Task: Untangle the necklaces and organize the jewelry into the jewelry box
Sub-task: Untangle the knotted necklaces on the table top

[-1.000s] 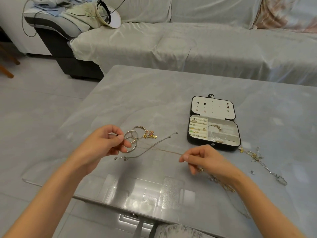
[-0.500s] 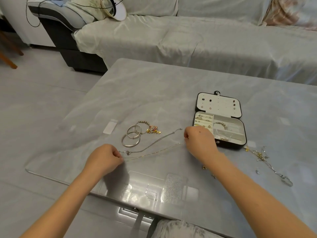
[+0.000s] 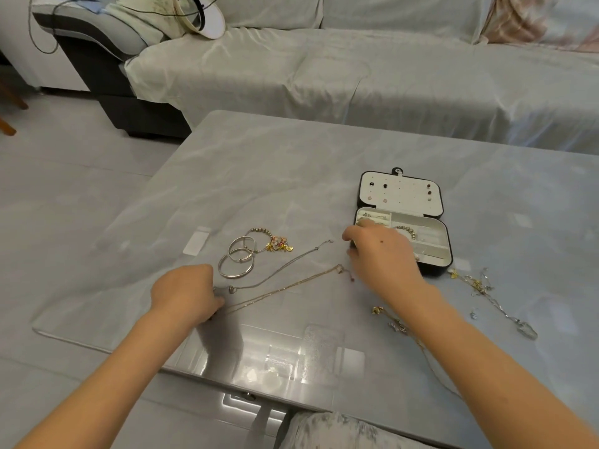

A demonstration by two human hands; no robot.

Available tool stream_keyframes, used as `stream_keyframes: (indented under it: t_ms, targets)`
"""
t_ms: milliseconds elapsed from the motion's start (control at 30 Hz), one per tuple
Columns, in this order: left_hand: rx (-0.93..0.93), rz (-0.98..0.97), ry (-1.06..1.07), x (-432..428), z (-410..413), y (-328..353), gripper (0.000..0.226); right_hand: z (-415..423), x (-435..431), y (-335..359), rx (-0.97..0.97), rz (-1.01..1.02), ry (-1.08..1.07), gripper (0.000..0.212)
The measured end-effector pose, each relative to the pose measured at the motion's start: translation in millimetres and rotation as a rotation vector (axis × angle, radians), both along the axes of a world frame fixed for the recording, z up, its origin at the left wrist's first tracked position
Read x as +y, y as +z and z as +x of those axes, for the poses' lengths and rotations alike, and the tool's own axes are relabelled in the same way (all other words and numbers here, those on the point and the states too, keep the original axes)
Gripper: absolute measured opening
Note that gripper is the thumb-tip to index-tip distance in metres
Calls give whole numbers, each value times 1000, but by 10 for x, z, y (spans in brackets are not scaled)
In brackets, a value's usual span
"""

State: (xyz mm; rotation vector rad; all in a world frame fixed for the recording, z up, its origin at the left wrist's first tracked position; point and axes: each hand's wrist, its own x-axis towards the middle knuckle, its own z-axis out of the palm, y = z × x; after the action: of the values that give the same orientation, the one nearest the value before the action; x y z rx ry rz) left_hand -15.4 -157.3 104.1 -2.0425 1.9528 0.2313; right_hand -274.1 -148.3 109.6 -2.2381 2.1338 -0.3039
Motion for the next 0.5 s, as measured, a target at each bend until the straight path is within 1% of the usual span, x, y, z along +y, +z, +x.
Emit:
stream_keyframes:
  t_ms: [67,100,167,200,267,333,367,500]
  targets:
    - [32,-67,-26,3,-158,123,19,-173,126,179,-82,-36,-87,23]
    - [80,-99,-46,3,-260,165,15,-284,202,251,-122,-36,-135,22]
    - [223,-136,-105,-4,-517,227,5,-532,373,349,-259,-45,-247,15]
    - [309,-132,-134,-10,-674,257,4,-635,470,369,-338,-32,-286,11]
    - [493,-76,-189,-1,-1025,254,8,-784,659,301,-457,10,-330,7]
    - [650,-23,-268,48,-1359,160,8,-855,835,117,-486,74,-346,7]
    - [693,-12,-312,74,-1491,82,8,-873,908,4,-482,115,-351,8]
    - [696,-15,-478,168,-1728,-261,10,-897,1112,-388,-442,241,-394,4]
